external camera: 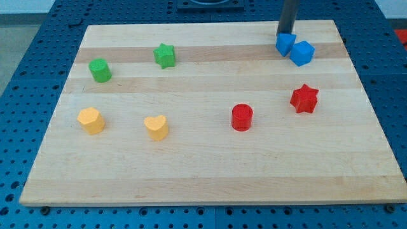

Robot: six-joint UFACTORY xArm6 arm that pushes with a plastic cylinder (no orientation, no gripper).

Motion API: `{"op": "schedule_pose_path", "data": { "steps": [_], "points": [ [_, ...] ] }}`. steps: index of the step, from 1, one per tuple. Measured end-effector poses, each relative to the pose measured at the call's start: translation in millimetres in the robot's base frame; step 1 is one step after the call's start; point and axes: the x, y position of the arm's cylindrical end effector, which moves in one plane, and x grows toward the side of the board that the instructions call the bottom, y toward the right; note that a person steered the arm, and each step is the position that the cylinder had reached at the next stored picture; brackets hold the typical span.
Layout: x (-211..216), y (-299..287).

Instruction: Slide the green star below the blue cube

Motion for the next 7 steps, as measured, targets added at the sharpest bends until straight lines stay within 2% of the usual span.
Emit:
{"op": "schedule_pose_path", "data": {
  "steps": [1,4,5,6,7],
  "points": [
    [-38.8,-44.2],
    [-38.3,-194.9],
    [-7.9,-252.9],
    [10.4,-279.8],
    [10.5,-306.6]
  ]
}}
